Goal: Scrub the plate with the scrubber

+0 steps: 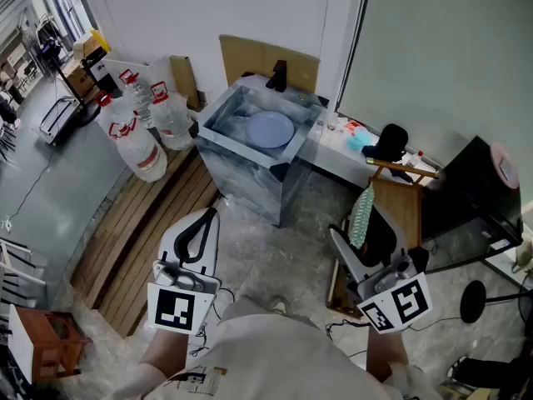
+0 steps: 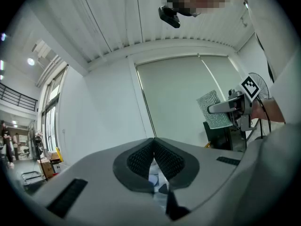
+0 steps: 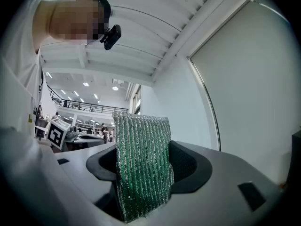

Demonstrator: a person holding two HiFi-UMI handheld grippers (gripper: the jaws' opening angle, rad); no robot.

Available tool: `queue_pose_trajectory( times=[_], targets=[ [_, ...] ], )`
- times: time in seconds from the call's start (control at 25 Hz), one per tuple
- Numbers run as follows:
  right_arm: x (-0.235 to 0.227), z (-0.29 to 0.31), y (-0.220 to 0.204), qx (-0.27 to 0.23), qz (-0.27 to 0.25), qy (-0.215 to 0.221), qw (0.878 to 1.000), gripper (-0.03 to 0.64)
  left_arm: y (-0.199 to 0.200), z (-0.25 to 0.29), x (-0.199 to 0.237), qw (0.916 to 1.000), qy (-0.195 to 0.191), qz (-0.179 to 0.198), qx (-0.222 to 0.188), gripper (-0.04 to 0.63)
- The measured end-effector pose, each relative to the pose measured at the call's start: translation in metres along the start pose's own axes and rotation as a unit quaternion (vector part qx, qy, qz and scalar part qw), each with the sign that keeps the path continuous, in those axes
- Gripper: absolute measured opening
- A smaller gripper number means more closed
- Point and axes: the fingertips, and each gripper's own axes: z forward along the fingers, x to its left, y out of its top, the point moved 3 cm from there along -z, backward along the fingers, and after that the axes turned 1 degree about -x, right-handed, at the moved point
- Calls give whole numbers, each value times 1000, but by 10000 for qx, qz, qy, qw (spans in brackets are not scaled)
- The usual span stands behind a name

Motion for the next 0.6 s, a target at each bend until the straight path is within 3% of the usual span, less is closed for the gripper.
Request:
queue_pose_trajectory(
  times=[0.28, 0.6],
  targets=[
    [-5, -2, -3, 44, 150, 56, 9999, 307, -4, 5, -5, 10000, -62, -21, 72, 17],
    [-16, -2, -27, 474, 158, 83, 9987, 307, -15, 16, -17, 9996, -121, -125, 219, 17]
  ],
)
